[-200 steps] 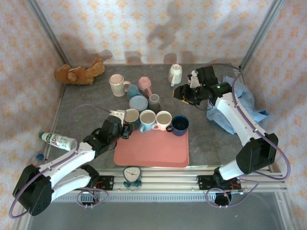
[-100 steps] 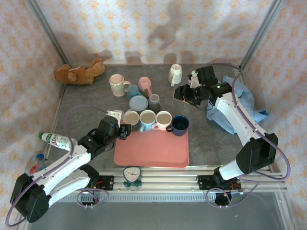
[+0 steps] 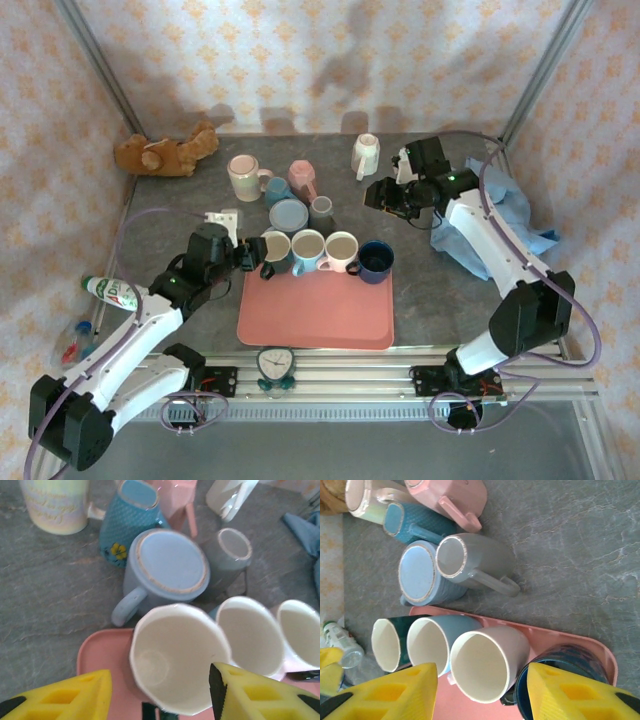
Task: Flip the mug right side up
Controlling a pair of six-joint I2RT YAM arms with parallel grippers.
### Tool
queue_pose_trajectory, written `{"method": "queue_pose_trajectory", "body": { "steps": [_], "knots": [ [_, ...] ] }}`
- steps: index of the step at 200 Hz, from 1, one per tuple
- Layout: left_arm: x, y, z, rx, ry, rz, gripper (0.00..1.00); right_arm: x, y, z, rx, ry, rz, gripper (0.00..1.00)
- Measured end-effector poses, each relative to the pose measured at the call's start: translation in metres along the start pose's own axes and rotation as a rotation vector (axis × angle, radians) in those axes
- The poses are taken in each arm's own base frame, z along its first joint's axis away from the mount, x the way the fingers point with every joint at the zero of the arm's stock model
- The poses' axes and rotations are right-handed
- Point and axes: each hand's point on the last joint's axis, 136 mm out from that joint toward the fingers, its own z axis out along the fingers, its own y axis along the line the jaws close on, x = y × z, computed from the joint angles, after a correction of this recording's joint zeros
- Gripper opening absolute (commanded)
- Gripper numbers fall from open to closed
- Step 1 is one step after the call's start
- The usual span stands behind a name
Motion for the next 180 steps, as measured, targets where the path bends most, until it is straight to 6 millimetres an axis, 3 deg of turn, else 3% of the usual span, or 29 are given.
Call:
{"method": "queue_pose_trajectory", "body": {
  "steps": [35,114,180],
  "knots": [
    [-0.017,-0.021,0.01,0.075,0.036,-0.001,0.58,-0.016,-0.013,0.01,0.069,-0.014,0.009,0.48],
    [-0.043,-0.058,0.038,0.196,0.097,0.041,0.62,-0.096,-0.064,0.053,0.207,-0.058,0.072,0.38],
    [-0.06,-0.071,0.053,0.25,0.109,0.085,0.62,-0.147,-0.07,0.105,0.25,-0.094,0.126,0.38]
  ]
}}
